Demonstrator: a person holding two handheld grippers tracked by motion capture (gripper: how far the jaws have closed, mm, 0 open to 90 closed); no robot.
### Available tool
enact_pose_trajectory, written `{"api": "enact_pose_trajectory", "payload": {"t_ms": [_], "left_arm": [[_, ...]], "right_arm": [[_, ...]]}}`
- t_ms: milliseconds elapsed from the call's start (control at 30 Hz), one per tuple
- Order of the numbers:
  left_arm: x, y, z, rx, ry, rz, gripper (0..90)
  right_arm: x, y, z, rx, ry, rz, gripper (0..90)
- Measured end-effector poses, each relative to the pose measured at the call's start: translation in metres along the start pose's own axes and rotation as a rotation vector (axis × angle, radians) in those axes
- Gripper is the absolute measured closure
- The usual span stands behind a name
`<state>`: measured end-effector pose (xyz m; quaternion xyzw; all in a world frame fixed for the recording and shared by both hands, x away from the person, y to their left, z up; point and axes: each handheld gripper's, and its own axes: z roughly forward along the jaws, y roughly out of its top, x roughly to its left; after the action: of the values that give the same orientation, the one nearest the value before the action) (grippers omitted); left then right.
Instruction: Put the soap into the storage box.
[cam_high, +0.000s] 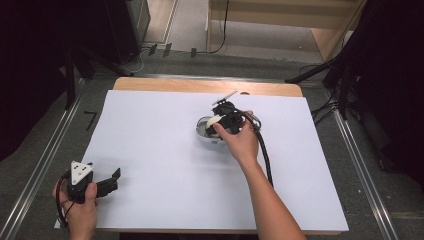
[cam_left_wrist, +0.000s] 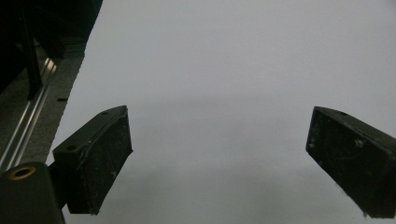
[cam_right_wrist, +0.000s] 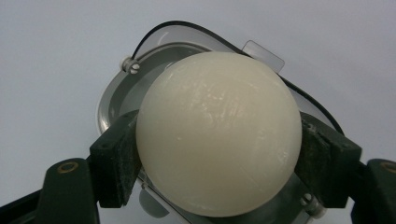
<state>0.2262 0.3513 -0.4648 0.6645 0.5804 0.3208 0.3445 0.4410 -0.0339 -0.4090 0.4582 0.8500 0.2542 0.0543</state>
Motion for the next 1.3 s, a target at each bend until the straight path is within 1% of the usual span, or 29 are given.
{"api": "enact_pose_trajectory", "payload": {"t_ms": [300, 500, 600, 933, 1067, 1100, 1267, 1300], "left_arm": [[0.0, 0.0, 0.0, -0.003, 0.0, -0.004, 7.4], [0.0, 0.0, 0.0, -0.002, 0.0, -0.003, 7.4], [0.0, 0.0, 0.0, -0.001, 0.0, -0.003, 7.4], [0.0, 0.0, 0.0, -0.001, 0.0, -0.002, 7.4], [0.0, 0.0, 0.0, -0.002, -0.001, -0.002, 7.4], [0.0, 0.0, 0.0, -0.001, 0.0, -0.002, 7.4], [0.0, 0.0, 0.0, 0.0, 0.0, -0.001, 7.3], [0.0, 0.0, 0.0, -0.001, -0.001, -0.002, 7.4]], "right_arm": [[0.001, 0.0, 0.004, 0.009, -0.001, 0.011, 24.5], [0.001, 0.0, 0.006, 0.014, 0.008, 0.017, 24.5], [0.0, 0.0, 0.006, 0.007, 0.009, 0.023, 24.5], [-0.002, -0.002, 0.009, 0.018, 0.012, 0.036, 24.5], [-0.003, -0.001, 0.005, 0.003, 0.018, 0.049, 24.7], [-0.003, -0.001, 0.004, -0.004, 0.019, 0.044, 24.7], [-0.003, -0.002, -0.001, -0.001, 0.027, 0.045, 23.3], [-0.002, -0.002, -0.003, -0.007, 0.02, 0.045, 22.7]]}}
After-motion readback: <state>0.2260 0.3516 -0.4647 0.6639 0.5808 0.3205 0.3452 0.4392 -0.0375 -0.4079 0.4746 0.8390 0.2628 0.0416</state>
